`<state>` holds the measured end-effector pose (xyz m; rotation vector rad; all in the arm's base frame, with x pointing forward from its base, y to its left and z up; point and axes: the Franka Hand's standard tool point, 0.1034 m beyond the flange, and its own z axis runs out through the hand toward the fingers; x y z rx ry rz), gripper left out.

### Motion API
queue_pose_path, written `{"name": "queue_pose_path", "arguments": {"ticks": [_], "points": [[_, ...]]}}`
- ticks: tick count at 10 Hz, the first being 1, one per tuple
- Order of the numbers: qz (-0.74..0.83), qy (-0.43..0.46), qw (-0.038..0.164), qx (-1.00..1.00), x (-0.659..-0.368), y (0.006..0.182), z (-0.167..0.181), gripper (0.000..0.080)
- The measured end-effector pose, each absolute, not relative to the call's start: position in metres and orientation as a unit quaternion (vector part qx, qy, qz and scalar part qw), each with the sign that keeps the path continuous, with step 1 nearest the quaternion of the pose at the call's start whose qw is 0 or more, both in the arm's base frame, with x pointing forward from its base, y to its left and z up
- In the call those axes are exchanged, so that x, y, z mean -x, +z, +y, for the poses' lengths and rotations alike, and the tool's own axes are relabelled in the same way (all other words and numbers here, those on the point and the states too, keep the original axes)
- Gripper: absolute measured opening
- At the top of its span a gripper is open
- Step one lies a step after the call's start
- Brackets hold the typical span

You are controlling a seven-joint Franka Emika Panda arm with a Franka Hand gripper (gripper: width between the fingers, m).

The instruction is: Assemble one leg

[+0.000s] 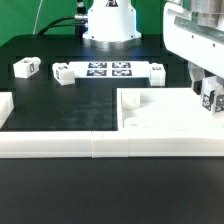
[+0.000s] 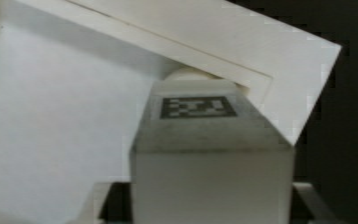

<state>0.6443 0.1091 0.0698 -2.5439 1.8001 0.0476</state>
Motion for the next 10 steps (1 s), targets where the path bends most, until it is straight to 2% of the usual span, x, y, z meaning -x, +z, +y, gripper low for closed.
{"name": "queue_pose_path", "arguments": {"ticks": [1, 2, 3, 4, 6, 10], "points": [[0.567, 0.015, 0.013, 0.824, -0.644, 0.070, 0.109, 0.0364], [0.551, 0.014, 0.013, 0.834, -0.644, 0.070, 0.110, 0.0547], [0.524, 0.011, 0.015, 0.851, -0.645, 0.070, 0.113, 0.0547], [0.471, 0.012, 0.014, 0.882, -0.644, 0.069, 0.118, 0.0628], [0.359, 0.012, 0.009, 0.933, -0.641, 0.064, 0.122, 0.0643], [0.172, 0.008, 0.007, 0.985, -0.645, 0.070, 0.125, 0.0649]]}}
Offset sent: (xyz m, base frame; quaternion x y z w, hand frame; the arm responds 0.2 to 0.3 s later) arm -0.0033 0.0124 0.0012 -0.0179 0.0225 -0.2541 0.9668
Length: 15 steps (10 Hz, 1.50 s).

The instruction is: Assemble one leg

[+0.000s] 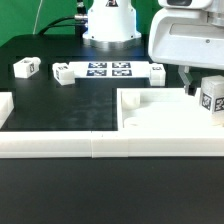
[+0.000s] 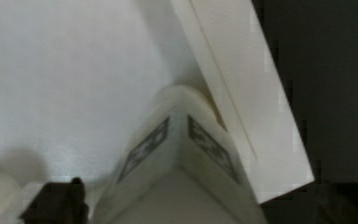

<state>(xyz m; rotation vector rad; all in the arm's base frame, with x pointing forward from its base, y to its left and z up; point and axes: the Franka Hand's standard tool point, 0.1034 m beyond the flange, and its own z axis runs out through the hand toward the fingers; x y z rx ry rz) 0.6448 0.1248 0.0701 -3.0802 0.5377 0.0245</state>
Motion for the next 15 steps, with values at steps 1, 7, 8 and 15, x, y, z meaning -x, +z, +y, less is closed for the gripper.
{"name": "queue_pose_path", "arguments": {"ticks": [1, 7, 8, 15], "points": [[0.123, 0.007, 0.008, 0.992, -0.6453, 0.0704, 0.1237, 0.0649], [-0.073, 0.005, 0.003, 0.997, -0.6454, 0.0701, 0.1216, 0.0649], [-0.072, 0.005, 0.003, 0.997, -0.6454, 0.0700, 0.1215, 0.0546], [0.083, 0.008, 0.009, 0.996, -0.6465, 0.0685, 0.1164, 0.0290]]}}
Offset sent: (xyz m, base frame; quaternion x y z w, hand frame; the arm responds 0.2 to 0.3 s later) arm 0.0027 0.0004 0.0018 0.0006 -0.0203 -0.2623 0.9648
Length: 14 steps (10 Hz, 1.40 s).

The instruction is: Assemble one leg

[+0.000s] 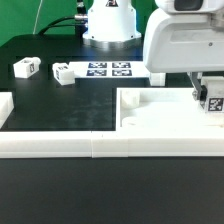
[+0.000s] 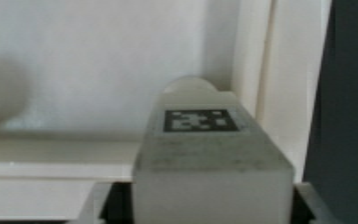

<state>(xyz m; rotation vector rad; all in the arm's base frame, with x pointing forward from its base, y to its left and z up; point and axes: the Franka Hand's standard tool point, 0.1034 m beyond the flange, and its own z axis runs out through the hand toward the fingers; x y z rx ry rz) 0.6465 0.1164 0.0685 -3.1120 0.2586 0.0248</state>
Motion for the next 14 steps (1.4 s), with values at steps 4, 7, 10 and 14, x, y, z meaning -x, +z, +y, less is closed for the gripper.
{"name": "queue_pose_path", "arguments": {"ticks": [4, 7, 10, 14], "points": [[0.339, 0.001, 0.017, 0.941, -0.6448, 0.0680, 0.1144, 0.0290], [0.524, 0.002, 0.016, 0.851, -0.6428, 0.0678, 0.1140, 0.0291], [0.614, 0.010, 0.017, 0.789, -0.6420, 0.0677, 0.1124, 0.0291], [0.610, 0.013, 0.018, 0.792, -0.6414, 0.0669, 0.1131, 0.0471]]}}
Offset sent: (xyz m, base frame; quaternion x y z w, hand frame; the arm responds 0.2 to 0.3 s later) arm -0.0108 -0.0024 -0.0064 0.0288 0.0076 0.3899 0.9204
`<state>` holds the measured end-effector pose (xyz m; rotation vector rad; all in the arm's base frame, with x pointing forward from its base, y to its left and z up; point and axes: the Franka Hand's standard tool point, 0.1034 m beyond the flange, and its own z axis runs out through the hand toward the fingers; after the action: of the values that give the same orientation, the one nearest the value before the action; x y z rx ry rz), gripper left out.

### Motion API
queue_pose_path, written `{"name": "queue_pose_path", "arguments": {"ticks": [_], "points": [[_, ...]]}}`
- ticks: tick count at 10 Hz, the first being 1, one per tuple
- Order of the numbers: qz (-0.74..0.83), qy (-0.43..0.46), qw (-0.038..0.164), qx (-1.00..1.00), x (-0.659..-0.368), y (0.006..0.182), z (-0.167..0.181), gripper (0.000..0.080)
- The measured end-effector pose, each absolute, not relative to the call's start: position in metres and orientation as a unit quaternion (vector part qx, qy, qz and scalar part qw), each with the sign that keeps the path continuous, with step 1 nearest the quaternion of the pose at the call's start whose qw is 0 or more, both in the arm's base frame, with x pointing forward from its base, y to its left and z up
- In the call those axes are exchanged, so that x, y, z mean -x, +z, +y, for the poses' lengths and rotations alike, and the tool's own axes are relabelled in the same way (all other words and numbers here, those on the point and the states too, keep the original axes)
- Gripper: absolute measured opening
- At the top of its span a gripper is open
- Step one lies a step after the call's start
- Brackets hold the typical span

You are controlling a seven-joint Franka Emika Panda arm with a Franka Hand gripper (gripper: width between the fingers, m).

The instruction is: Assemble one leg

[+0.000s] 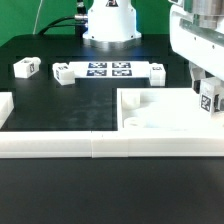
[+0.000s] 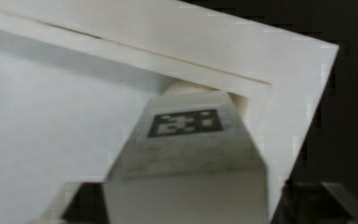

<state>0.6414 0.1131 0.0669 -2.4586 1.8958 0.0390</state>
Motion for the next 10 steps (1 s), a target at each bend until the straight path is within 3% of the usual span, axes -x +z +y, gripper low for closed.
{"name": "queue_pose_path", "arguments": {"ticks": [1, 2, 6, 10], "points": [[0.589, 0.012, 0.019, 0.808, -0.641, 0.067, 0.114, 0.0608], [0.535, 0.010, 0.019, 0.845, -0.641, 0.067, 0.116, 0.0638], [0.326, 0.005, 0.023, 0.945, -0.640, 0.067, 0.127, 0.0649], [0.101, -0.003, 0.013, 0.995, -0.642, 0.068, 0.129, 0.0649]]}}
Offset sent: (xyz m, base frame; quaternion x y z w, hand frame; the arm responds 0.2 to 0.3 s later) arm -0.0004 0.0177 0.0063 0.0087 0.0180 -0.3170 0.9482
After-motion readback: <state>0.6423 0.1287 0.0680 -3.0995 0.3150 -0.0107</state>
